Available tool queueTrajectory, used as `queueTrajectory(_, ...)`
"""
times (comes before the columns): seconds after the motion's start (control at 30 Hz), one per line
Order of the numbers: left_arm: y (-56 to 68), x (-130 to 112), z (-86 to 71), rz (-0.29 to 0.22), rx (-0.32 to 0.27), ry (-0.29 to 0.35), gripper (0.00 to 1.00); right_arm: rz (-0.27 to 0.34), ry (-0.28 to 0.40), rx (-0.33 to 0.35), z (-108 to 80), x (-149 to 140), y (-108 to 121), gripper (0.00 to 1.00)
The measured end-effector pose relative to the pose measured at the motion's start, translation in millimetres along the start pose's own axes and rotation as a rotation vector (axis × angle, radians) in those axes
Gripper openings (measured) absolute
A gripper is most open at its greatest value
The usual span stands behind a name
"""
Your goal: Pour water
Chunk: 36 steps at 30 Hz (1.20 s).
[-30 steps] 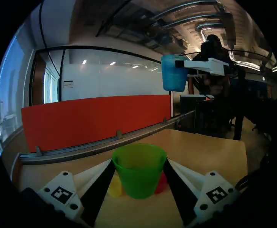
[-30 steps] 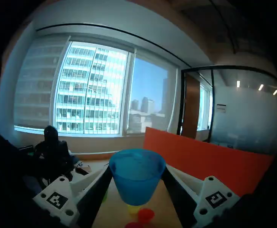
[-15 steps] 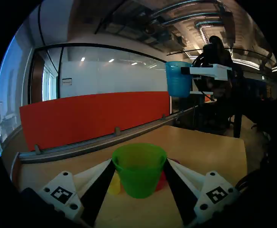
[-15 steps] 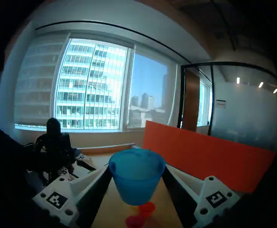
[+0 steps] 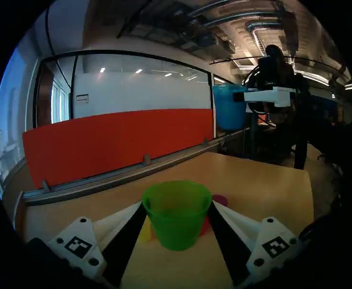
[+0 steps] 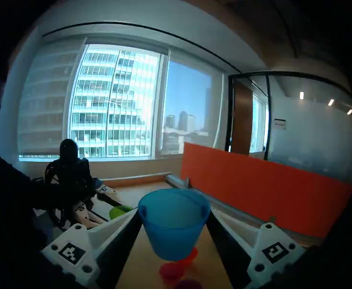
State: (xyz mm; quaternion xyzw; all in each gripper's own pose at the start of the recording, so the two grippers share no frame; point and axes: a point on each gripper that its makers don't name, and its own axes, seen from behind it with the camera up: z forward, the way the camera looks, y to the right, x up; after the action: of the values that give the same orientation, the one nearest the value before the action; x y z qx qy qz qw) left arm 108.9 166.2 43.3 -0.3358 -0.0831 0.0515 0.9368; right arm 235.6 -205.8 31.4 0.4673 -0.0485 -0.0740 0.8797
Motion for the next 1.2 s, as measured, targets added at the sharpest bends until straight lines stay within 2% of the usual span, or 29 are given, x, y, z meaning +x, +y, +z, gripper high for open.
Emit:
queueTrajectory(0.6,5.6,-26,9.0,0.001,-0.027,-0.068,0.86,0.022,-0.091,0.028,-1.6,-63,-9,0.92)
queueTrajectory(0.9,6.6,-40,12.4,0.011,-0.038,-0.108,0.86,0.015,-0.145,0.048,-0.1,-91,-14,0.92)
queueTrajectory(1.2,9.0,-57,17.7,0.013,-0.054,-0.156,0.86,-0.015,-0.226,0.08,2.4,-132,-26,0.93)
